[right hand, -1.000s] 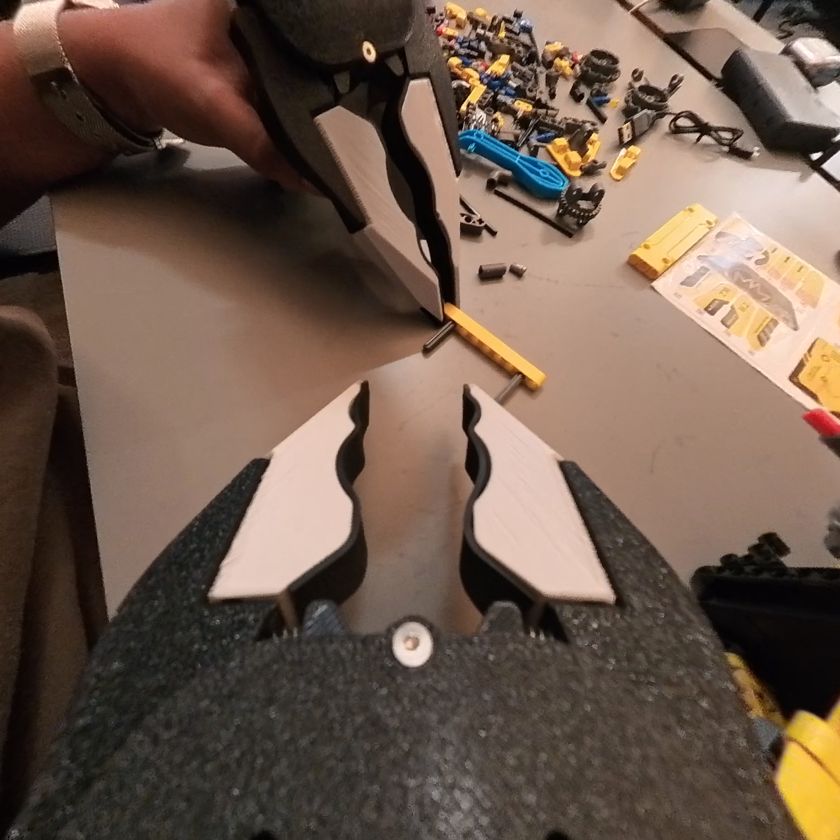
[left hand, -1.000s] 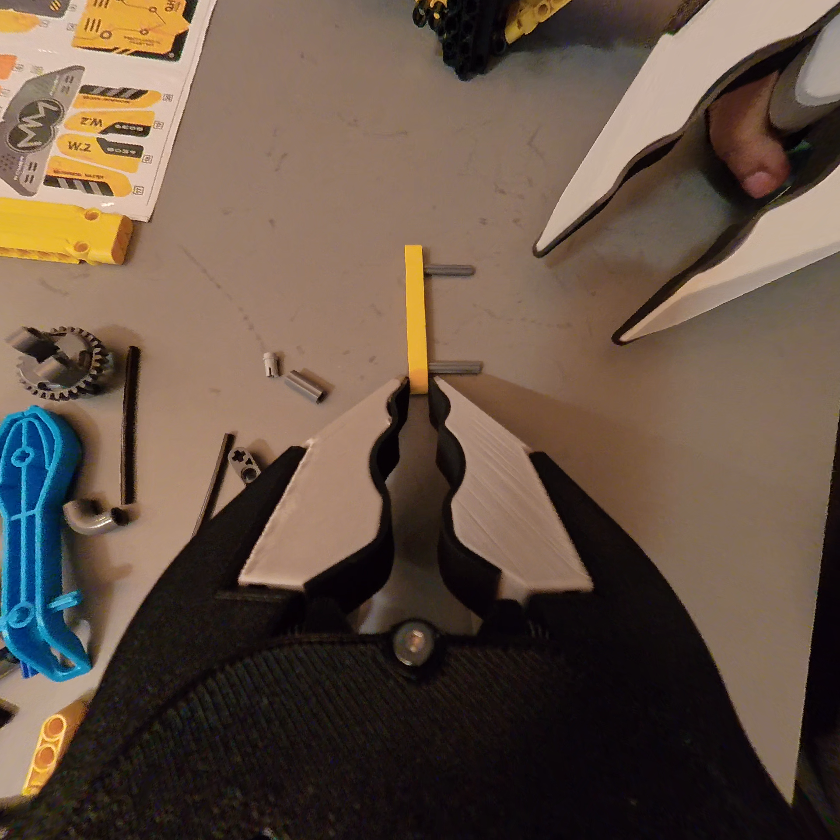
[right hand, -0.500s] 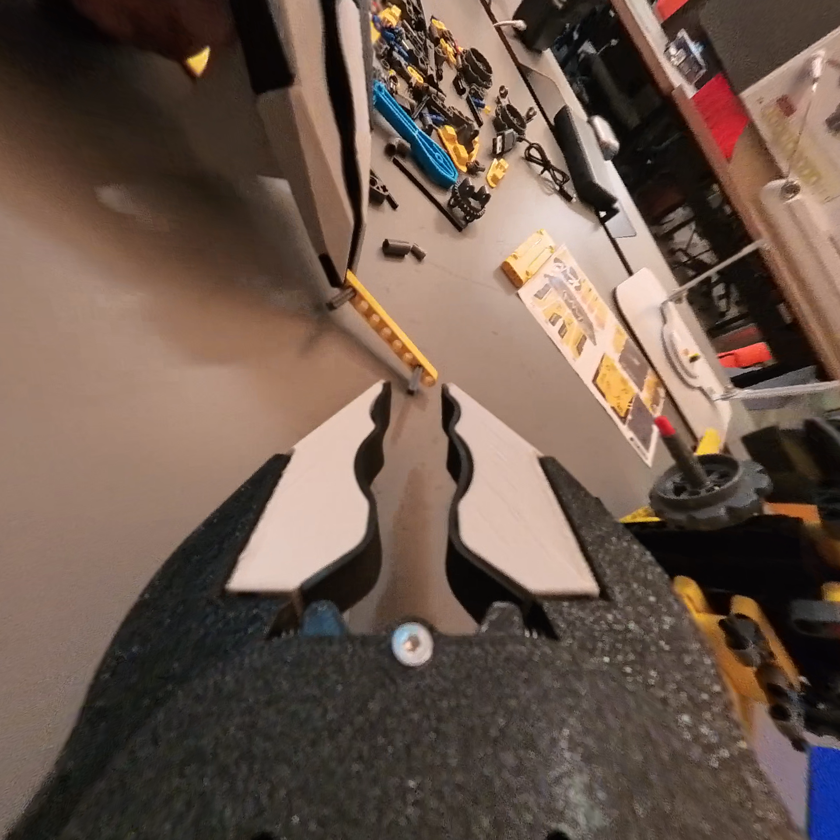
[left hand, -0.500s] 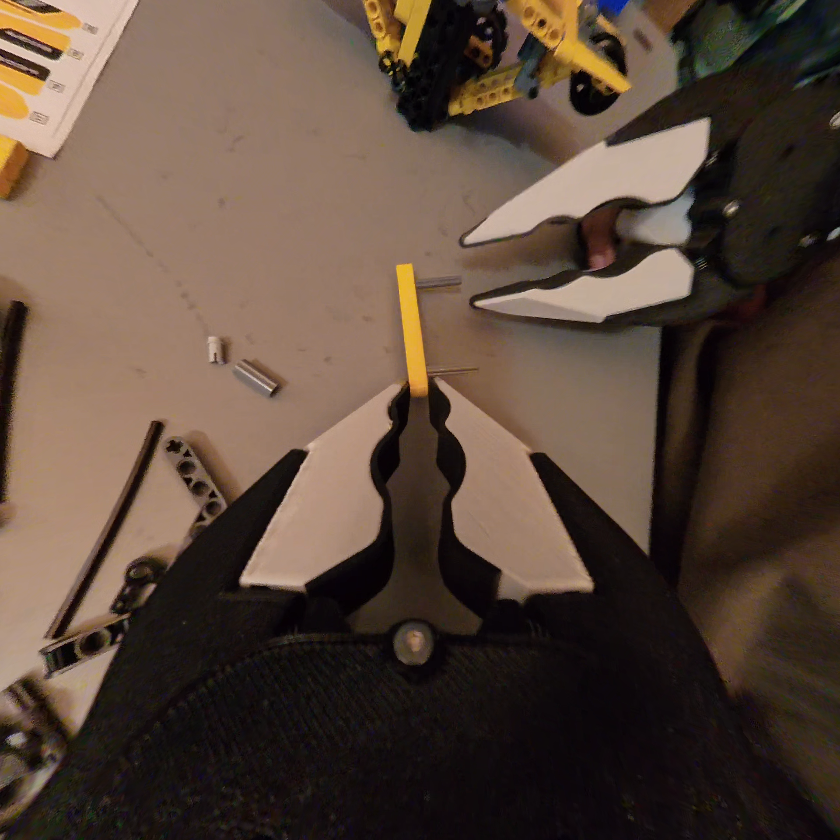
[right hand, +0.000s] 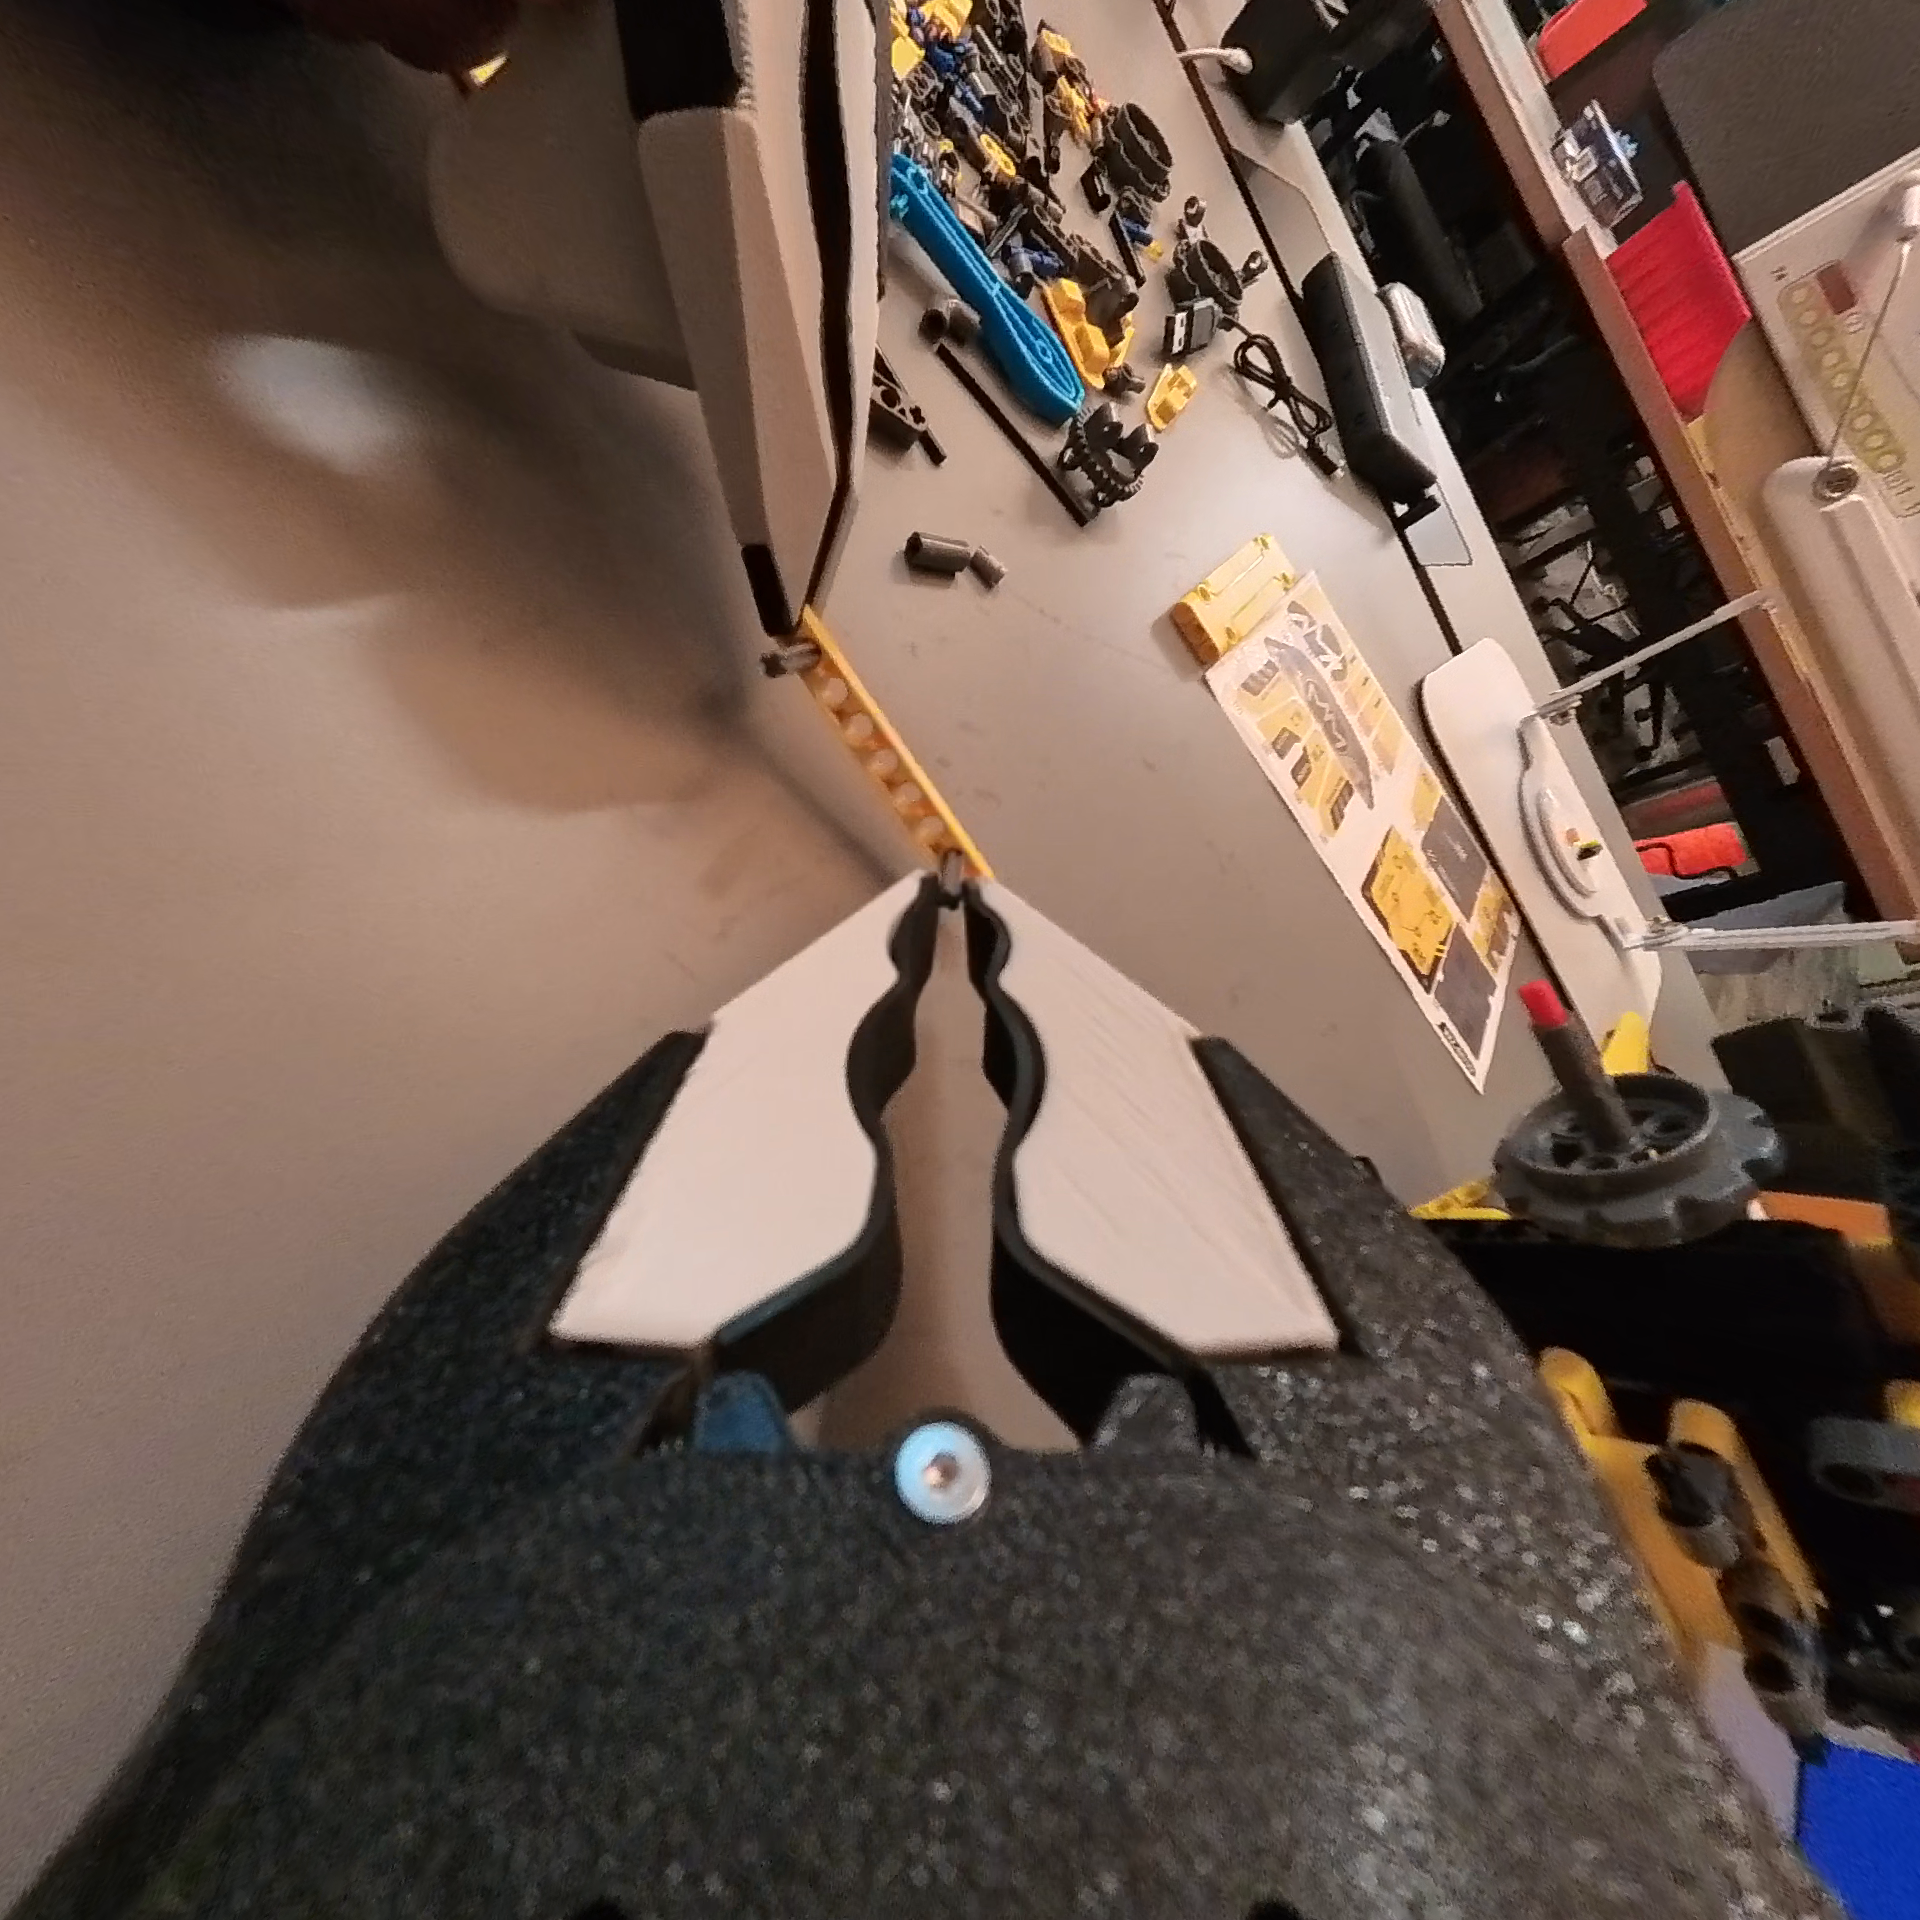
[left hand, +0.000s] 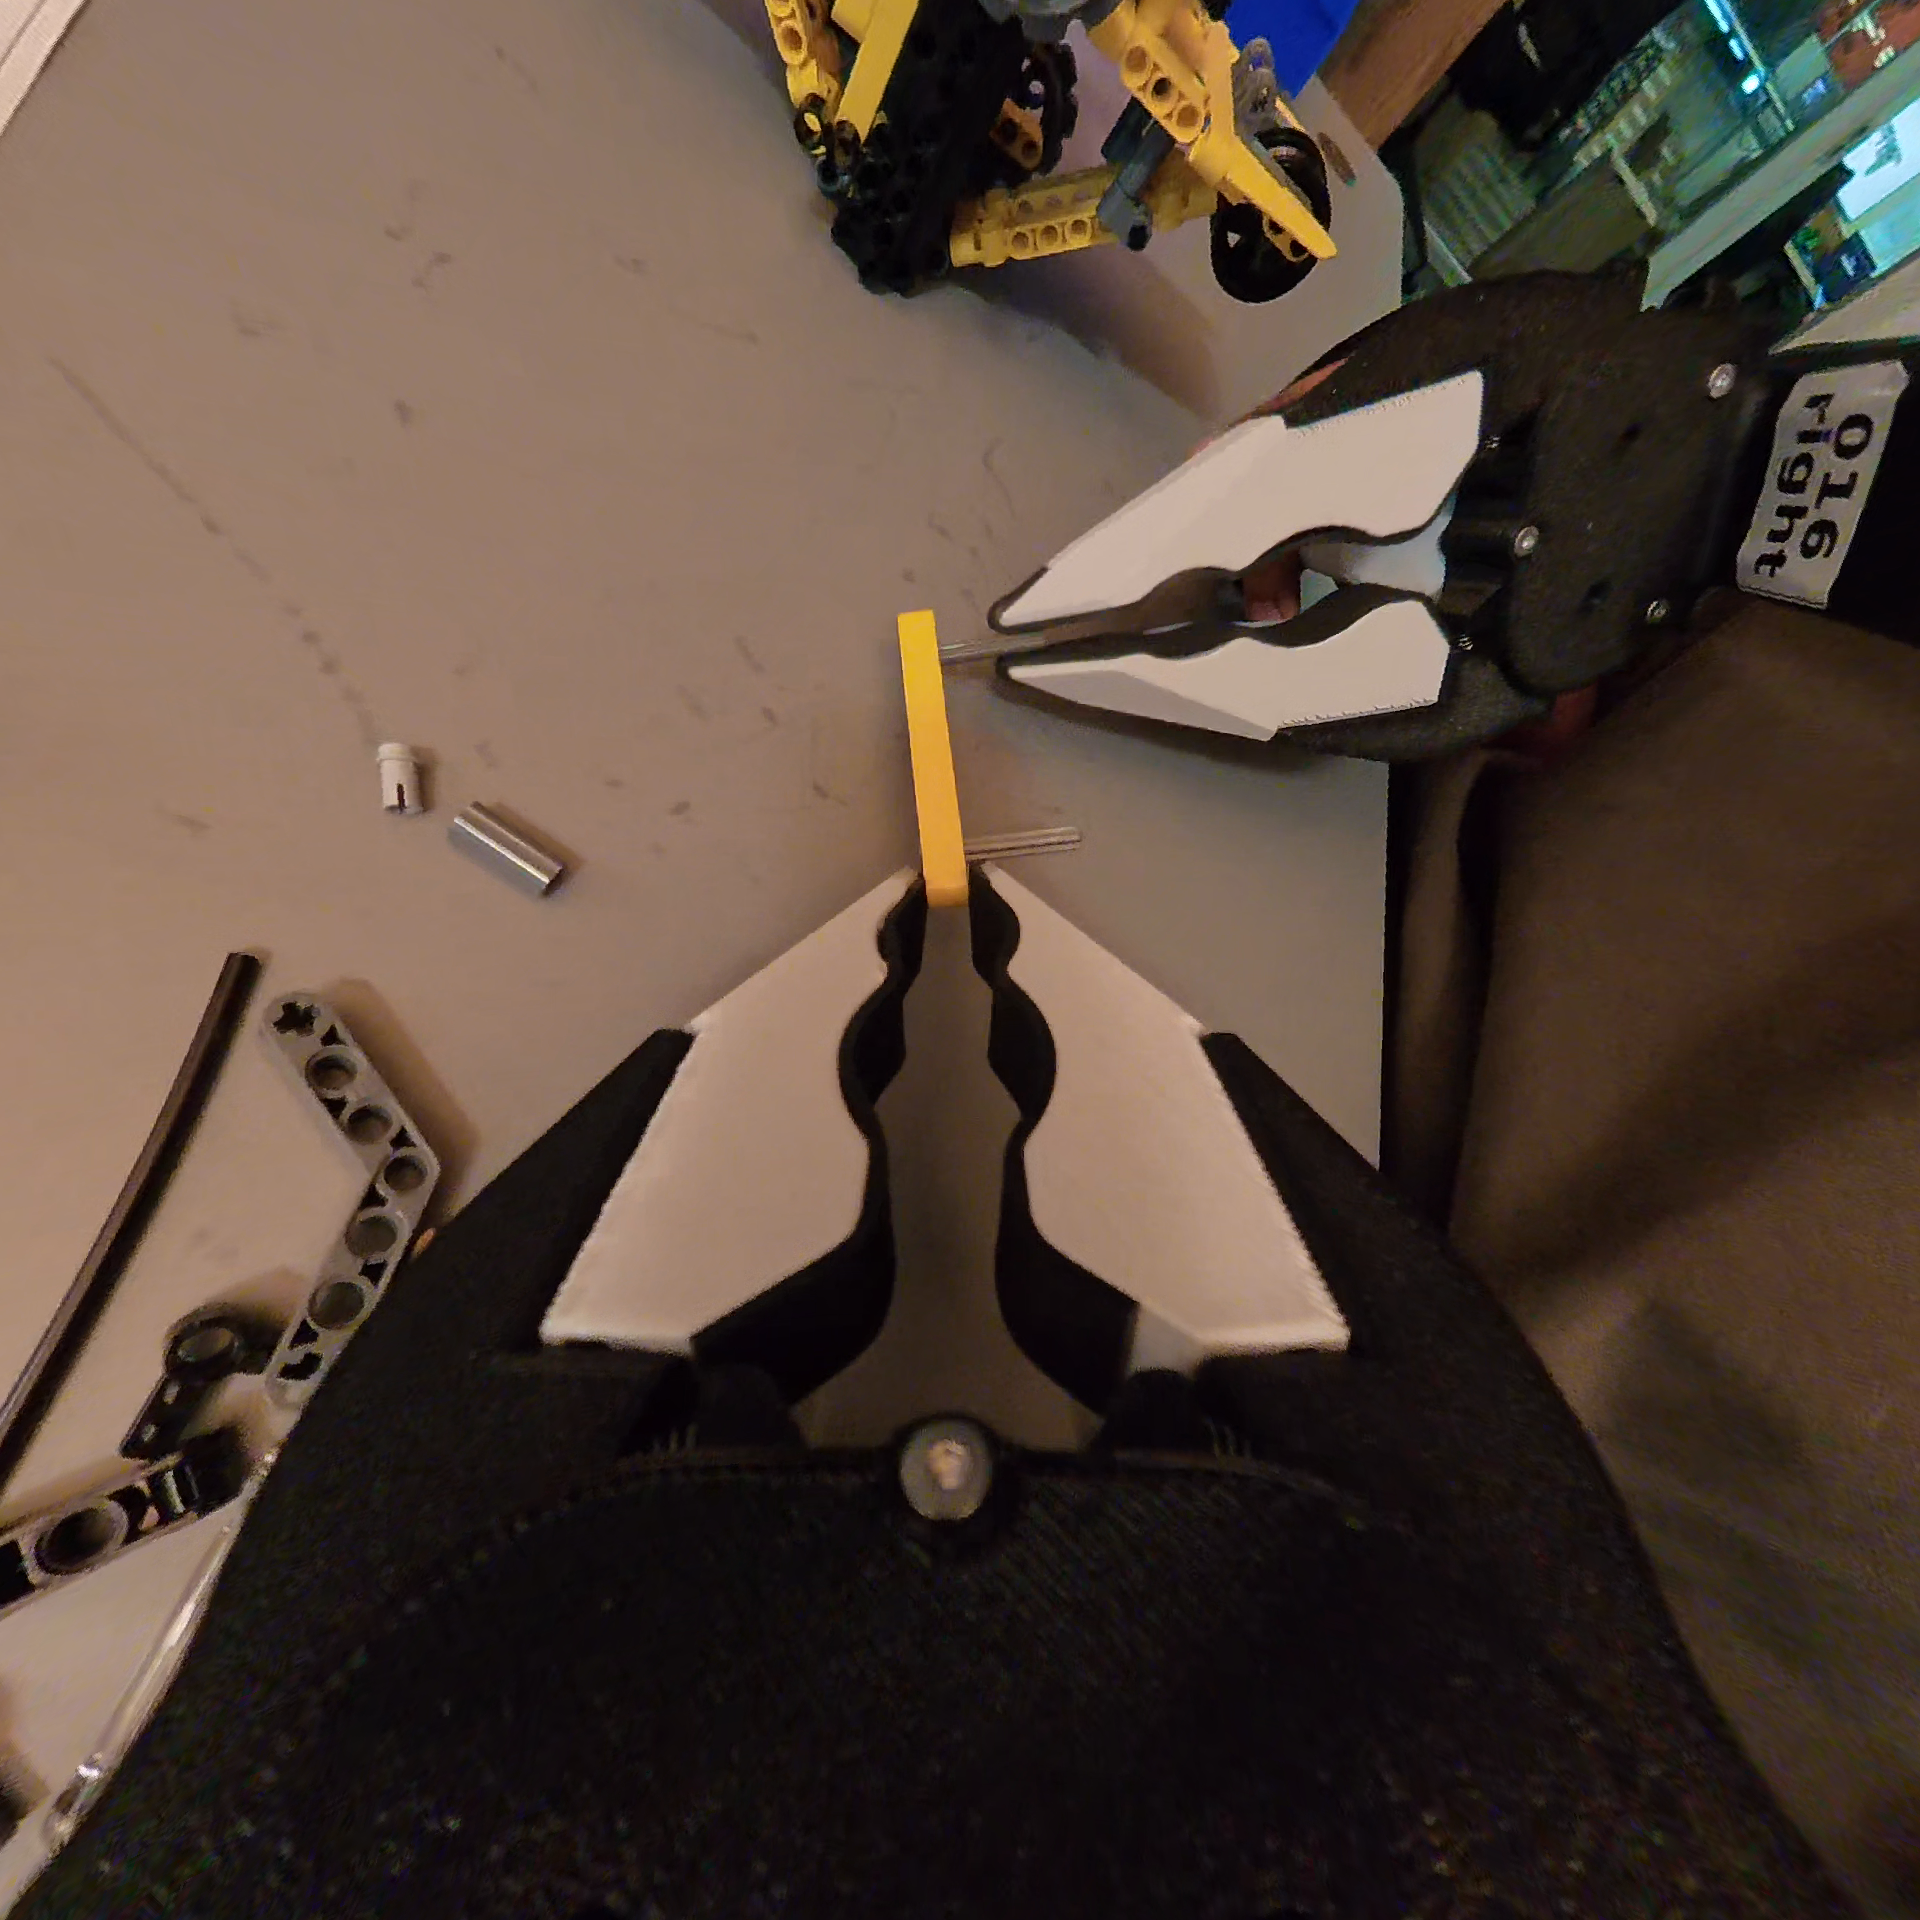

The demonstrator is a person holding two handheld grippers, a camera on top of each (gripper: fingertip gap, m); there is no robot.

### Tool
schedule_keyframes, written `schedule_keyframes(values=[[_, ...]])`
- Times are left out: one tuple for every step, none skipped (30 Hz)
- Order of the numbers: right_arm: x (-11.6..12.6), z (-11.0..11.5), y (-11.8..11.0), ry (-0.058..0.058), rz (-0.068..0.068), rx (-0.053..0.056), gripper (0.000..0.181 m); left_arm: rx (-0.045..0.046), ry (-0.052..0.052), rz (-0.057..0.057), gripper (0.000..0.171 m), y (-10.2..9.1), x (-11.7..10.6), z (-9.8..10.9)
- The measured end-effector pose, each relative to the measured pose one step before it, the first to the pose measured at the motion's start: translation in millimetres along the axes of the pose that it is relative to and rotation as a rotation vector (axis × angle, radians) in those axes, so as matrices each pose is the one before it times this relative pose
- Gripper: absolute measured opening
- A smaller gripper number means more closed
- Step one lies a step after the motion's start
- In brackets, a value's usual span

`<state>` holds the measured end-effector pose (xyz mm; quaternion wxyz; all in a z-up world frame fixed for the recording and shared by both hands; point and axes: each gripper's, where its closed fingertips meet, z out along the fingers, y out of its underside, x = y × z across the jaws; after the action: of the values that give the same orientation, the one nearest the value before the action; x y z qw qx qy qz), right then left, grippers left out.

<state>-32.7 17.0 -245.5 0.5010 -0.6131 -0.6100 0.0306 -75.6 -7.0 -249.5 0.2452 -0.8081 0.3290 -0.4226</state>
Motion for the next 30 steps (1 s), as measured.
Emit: schedule_keyframes(values=[[-0.21,-0.2,-0.04,-0.0027,-0.0001,0.0004,0.004,-0.00088,0.002,0.0,0.007,0.16,0.27,0.07],[-0.18,-0.2,0.07,-0.0048,0.0019,-0.0016,0.004,-0.00094,0.0016,-0.0002,0.007,0.17,0.23,0.07],[-0.17,-0.27,0.04,-0.005,0.0022,-0.0019,0.004,-0.00193,0.0018,-0.0007,0.007,0.31,0.19,0.29],[0.17,-0.31,-0.29,-0.0035,0.0004,-0.0011,0.004,-0.00314,0.0018,-0.0008,0.007,0.44,0.13,0.35],[0.35,-0.73,-0.57,-0.0022,-0.0013,-0.0007,0.004,-0.00372,-0.0003,-0.0002,0.007,0.52,-0.06,0.46],[0.78,-0.9,-0.95,-0.001,-0.0018,-0.0013,0.004,-0.00259,-0.0051,-0.0009,0.007,0.26,-0.74,0.42],[0.7,-0.8,-0.54,-0.0033,-0.0013,-0.0061,0.004,-0.00079,-0.0107,-0.0027,0.01,0.04,-1.6,0.3],[0.21,-0.39,0.52,-0.0095,-0.0005,-0.0148,0.004,0.00148,-0.014,-0.0029,0.019,-0.34,-2.19,0.02],[0.39,-0.14,1.47,-0.0117,0.0008,-0.022,0.004,0.00325,-0.0027,-0.0006,0.023,-0.55,-0.47,-0.34],[1.19,-0.4,1.66,-0.0085,0.0022,-0.0239,0.004,0.0052,0.0024,-0.0004,0.024,-0.73,0.21,-0.52],[1.14,-0.72,1.15,-0.0097,0.0038,-0.0202,0.004,0.00681,-0.0013,0.0005,0.025,-0.9,-0.22,-0.71],[0.57,-0.92,0.88,-0.0161,0.0085,-0.0185,0.004,0.00804,-0.0025,0.0047,0.025,-1.28,-0.12,-0.76],[0.06,-0.81,1.02,-0.0218,0.0151,-0.0197,0.004,0.00841,-0.0023,0.0111,0.025,-1.45,0.52,-0.74],[-0.09,-0.87,0.75,-0.0246,0.019,-0.0166,0.004,0.00923,-0.0057,0.0167,0.025,-1.74,0.45,-0.69],[-0.26,-0.82,0.23,-0.0258,0.0214,-0.0106,0.004,0.00917,-0.0069,0.0212,0.026,-1.71,0.71,-0.49],[-0.32,-0.82,-0.53,-0.0255,0.0227,-0.0047,0.004,0.00833,-0.0028,0.0282,0.027,-1.85,1.91,-0.27],[-0.49,-0.73,-0.66,-0.0264,0.0236,-0.0025,0.004,0.00704,-0.0003,0.0331,0.028,-1.71,3.0,0.28],[-0.85,-0.65,-0.78,-0.0274,0.0229,-0.0033,0.004,0.00266,-0.0048,0.034,0.03,-1.16,2.7,1.11],[-0.88,-0.54,-0.87,-0.0262,0.0209,-0.0027,0.004,-0.0044,-0.0089,0.0344,0.032,-0.16,2.04,1.63],[-0.7,-0.22,-0.7,-0.0215,0.0178,-0.004,0.004,-0.01313,-0.0078,0.0354,0.032,1.21,2.39,2.16],[-0.05,0.16,-0.33,-0.014,0.0136,-0.0061,0.004,-0.01658,-0.01,0.0375,0.032,1.68,2.14,2.35],[0.39,0.41,0.24,-0.0079,0.0078,-0.0089,0.004,-0.01511,-0.0144,0.0384,0.032,1.51,1.62,2.34],[0.72,0.73,0.47,-0.0026,0.0029,-0.009,0.004,-0.01369,-0.0145,0.0376,0.033,1.35,1.49,2.13],[0.64,0.95,0.49,0.0003,0.0,-0.0079,0.004,-0.01071,-0.0129,0.0345,0.033,0.81,1.43,1.7],[0.32,0.96,0.61,-0.0001,-0.0004,-0.0068,0.004,-0.00806,-0.012,0.0301,0.033,0.55,1.18,1.34],[-0.16,0.83,0.47,-0.0019,0.0008,-0.0057,0.004,-0.00718,-0.0112,0.0237,0.033,0.61,0.59,1.1],[-0.43,0.58,-0.06,-0.0036,0.0008,-0.0024,0.004,-0.00733,-0.0156,0.0157,0.033,0.68,-0.84,0.9],[-0.45,0.29,-0.41,-0.0029,0.0006,0.0006,0.004,-0.0101,-0.0165,0.0095,0.033,1.34,-1.6,1.05],[-0.22,0.1,-0.44,-0.0021,0.0017,0.0011,0.004,-0.01094,-0.0119,0.0074,0.033,1.61,-1.33,0.84],[0.03,0.02,-0.52,-0.0019,0.0033,0.0007,0.004,-0.00714,-0.0115,0.0075,0.032,1.03,-1.19,0.51]])
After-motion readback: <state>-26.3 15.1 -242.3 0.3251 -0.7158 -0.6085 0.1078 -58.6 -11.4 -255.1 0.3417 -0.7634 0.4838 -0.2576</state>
